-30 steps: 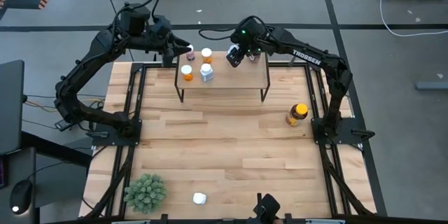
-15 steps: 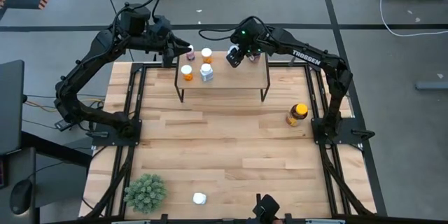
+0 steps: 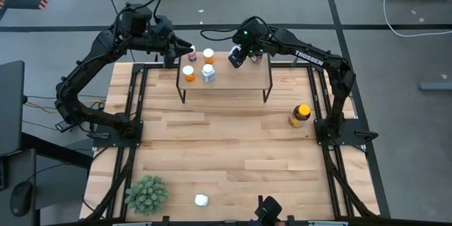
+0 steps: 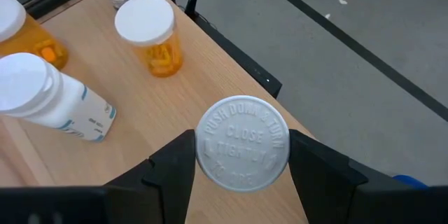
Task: Pick and place medicine bottles onto shelf by color
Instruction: Put the top white medicine bottle on the shelf
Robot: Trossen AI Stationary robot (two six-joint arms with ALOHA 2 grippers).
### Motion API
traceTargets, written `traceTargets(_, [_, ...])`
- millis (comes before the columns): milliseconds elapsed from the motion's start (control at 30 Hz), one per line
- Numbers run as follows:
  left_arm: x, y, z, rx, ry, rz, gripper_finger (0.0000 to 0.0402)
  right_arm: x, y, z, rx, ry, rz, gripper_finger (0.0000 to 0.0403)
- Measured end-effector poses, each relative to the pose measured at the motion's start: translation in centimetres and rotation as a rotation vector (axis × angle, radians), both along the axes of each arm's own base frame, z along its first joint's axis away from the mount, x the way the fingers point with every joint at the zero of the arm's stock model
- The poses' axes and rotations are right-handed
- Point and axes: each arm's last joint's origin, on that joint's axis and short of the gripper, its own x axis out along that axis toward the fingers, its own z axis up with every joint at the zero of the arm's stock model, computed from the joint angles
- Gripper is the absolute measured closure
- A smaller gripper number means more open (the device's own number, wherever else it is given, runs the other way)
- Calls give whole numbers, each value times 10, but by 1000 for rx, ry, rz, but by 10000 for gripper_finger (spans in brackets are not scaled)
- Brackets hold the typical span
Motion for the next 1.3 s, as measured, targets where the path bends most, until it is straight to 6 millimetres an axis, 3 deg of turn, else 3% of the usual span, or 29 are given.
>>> traceTargets(733, [8,-10,0,-36,-7,-36,291,1,1,0,-8,2,-20,186])
traceTargets(1033, [10,-13,1,-31,-14,-50,286,3,5,0,-11,3,-17,151])
traceTargets(1300, [10,-13,1,-37,-14,-47,291,3,6,0,-4,-4,-25,148])
